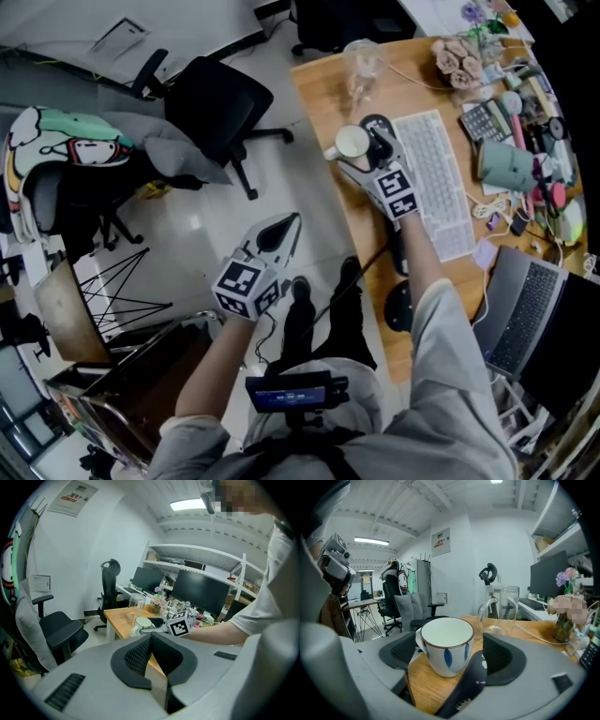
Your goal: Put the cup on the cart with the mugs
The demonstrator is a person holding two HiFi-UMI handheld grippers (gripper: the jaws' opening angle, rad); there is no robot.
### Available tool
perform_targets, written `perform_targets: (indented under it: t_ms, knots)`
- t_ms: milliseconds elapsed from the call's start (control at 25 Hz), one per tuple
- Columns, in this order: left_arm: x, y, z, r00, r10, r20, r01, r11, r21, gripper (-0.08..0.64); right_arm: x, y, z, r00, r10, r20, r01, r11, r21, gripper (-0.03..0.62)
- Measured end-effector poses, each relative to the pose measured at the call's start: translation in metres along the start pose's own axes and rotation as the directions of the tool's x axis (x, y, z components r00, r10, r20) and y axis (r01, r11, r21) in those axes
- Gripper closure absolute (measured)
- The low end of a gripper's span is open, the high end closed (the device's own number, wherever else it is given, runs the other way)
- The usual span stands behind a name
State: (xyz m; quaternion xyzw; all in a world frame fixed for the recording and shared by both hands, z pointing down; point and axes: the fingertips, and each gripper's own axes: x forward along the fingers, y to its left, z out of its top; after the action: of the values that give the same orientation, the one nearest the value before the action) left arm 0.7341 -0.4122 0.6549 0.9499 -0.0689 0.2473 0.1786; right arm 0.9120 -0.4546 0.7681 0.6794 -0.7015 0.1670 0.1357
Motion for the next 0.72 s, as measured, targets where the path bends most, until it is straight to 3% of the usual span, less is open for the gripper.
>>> perform_targets:
  t_ms: [440,560,720]
  knots:
    - [0.004,0.004,-0.006,1.000,0.009,-0.002,-0.009,1.000,-0.022,0.558,0.011,0.000,0.000,1.000,0.005,-0.008,-0.006,0.998,-0.057,0.152]
    - [0.003,0.005,-0.007,1.000,0.012,-0.003,-0.012,1.000,-0.025,0.558,0.011,0.001,-0.001,1.000,0.010,-0.010,-0.011,0.998,-0.064,0.201]
    - [0.002,0.007,-0.010,1.000,0.018,-0.004,-0.018,0.999,-0.028,0.558,0.010,0.001,0.000,1.000,0.010,-0.007,-0.010,0.999,-0.047,0.207]
